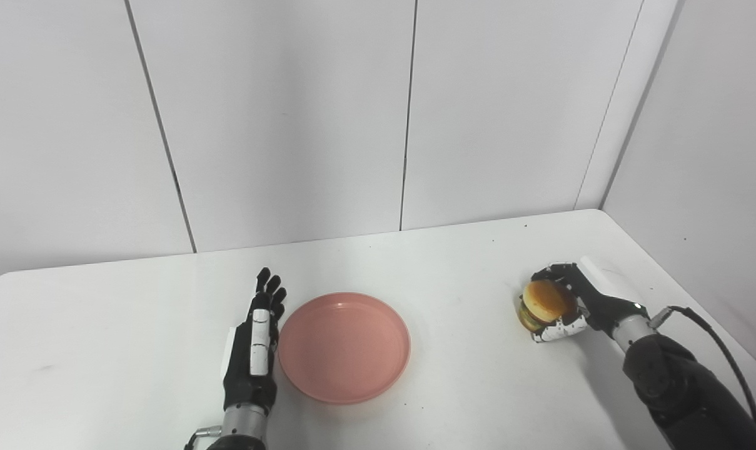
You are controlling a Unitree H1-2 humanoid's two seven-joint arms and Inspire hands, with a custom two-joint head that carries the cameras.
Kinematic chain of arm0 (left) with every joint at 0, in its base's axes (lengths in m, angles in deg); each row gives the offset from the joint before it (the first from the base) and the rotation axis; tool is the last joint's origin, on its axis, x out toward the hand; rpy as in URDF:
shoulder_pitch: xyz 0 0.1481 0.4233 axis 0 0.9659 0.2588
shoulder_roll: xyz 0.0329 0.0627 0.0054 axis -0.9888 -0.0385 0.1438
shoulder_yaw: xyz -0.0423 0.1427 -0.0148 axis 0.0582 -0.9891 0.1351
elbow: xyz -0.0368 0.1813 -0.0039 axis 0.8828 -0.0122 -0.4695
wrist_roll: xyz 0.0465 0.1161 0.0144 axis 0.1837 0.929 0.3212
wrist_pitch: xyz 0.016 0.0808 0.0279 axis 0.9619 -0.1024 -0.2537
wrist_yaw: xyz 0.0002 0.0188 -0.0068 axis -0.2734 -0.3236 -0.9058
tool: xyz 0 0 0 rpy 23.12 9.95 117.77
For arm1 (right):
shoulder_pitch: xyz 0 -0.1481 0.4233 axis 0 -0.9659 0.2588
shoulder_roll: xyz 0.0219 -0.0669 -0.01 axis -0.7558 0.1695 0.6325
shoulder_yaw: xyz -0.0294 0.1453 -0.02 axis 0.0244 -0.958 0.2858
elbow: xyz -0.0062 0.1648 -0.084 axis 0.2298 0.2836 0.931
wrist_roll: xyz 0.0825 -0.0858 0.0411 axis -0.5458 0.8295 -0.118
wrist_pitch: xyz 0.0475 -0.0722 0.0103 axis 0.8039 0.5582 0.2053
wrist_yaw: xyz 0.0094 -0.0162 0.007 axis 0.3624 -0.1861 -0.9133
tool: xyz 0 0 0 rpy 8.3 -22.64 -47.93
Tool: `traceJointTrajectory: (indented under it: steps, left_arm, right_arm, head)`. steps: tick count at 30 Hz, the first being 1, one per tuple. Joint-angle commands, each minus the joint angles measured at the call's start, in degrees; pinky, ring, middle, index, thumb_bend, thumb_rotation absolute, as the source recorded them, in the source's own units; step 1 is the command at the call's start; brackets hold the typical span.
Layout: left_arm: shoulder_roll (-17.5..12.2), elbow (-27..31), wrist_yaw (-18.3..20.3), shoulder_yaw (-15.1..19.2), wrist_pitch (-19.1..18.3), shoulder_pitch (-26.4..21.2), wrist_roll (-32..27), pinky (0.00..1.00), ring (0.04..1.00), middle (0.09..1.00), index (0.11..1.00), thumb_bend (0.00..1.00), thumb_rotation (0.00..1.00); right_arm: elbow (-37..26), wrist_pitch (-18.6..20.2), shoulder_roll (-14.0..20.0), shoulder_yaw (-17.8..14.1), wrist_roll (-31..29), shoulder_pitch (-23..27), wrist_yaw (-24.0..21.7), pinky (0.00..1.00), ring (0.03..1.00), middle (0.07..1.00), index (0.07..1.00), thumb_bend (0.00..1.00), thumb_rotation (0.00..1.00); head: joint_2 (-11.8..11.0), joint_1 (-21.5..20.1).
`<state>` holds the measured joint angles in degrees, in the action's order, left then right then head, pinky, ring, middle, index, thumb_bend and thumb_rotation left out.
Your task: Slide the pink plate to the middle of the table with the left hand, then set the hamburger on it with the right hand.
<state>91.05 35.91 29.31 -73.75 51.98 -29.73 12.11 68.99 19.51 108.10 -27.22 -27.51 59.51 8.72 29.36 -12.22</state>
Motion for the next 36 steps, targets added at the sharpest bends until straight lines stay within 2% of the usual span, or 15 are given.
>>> traceJointTrajectory:
  steps: [1,4,6,10,15,21,26,30,34,36]
  left_arm:
    - [-0.4,-2.0,-0.3,0.4,0.6,3.6,0.3,1.0,0.974,0.982,0.981,0.73,1.0]
    - [-0.2,-1.9,-0.1,0.3,1.0,3.7,0.1,1.0,0.979,0.986,0.987,0.72,1.0]
    - [-0.1,-1.7,-0.2,0.2,0.8,3.8,0.3,1.0,0.977,0.983,0.985,0.71,1.0]
    - [0.1,-0.9,-0.3,0.0,-0.1,4.0,0.6,1.0,0.976,0.982,0.981,0.73,1.0]
    - [-0.1,-1.3,0.0,-0.4,1.3,4.1,0.8,1.0,0.976,0.983,0.986,0.72,1.0]
    - [0.7,-2.1,-1.5,-0.6,2.4,3.9,1.9,1.0,0.962,0.965,0.972,0.7,1.0]
    - [1.0,-2.3,-2.2,-0.8,2.2,3.6,2.5,1.0,0.975,0.985,0.988,0.71,1.0]
    - [1.7,-1.0,-3.2,-0.8,0.9,4.0,3.4,0.99,0.975,0.981,0.986,0.71,1.0]
    - [2.0,-1.2,-3.8,-1.2,0.6,3.8,4.4,1.0,0.99,0.998,0.998,0.7,1.0]
    - [2.3,-1.1,-4.9,-1.5,0.8,3.9,5.7,0.99,0.987,0.998,0.995,0.68,1.0]
  right_arm:
    - [-2.8,-3.3,0.7,-1.9,-0.7,2.0,3.4,0.41,0.467,0.485,0.493,0.53,0.0]
    - [-5.1,-2.3,0.0,-2.4,-0.9,2.0,4.1,0.34,0.404,0.45,0.506,0.53,0.0]
    - [-6.6,-2.8,-0.3,-2.5,-0.8,2.1,4.6,0.33,0.401,0.451,0.505,0.53,0.0]
    - [-9.1,-2.7,-0.9,-2.4,-1.3,2.5,4.3,0.32,0.401,0.453,0.505,0.53,0.0]
    - [-13.8,-2.1,-2.1,-1.8,-2.0,3.3,3.0,0.33,0.406,0.451,0.506,0.53,0.0]
    - [-16.3,-4.8,-5.1,0.2,-4.6,5.9,1.6,0.38,0.429,0.485,0.505,0.52,0.0]
    - [-15.3,-6.5,-8.2,3.6,-5.6,8.9,-0.6,0.39,0.428,0.493,0.516,0.52,0.0]
    - [-17.7,-5.1,-10.1,5.9,-6.0,9.9,-4.1,0.38,0.421,0.488,0.524,0.52,0.0]
    - [-18.1,-7.9,-13.4,10.2,-5.3,11.1,-6.4,0.39,0.426,0.485,0.517,0.52,0.0]
    - [-18.5,-6.8,-14.7,12.2,-3.8,11.3,-7.6,0.41,0.434,0.476,0.515,0.52,0.0]
  head:
    - [0.0,0.4]
    - [0.1,0.8]
    - [0.2,1.3]
    - [0.4,2.3]
    - [0.8,4.9]
    - [1.0,7.3]
    - [1.1,9.5]
    - [1.3,11.4]
    - [1.4,14.8]
    - [1.5,15.6]
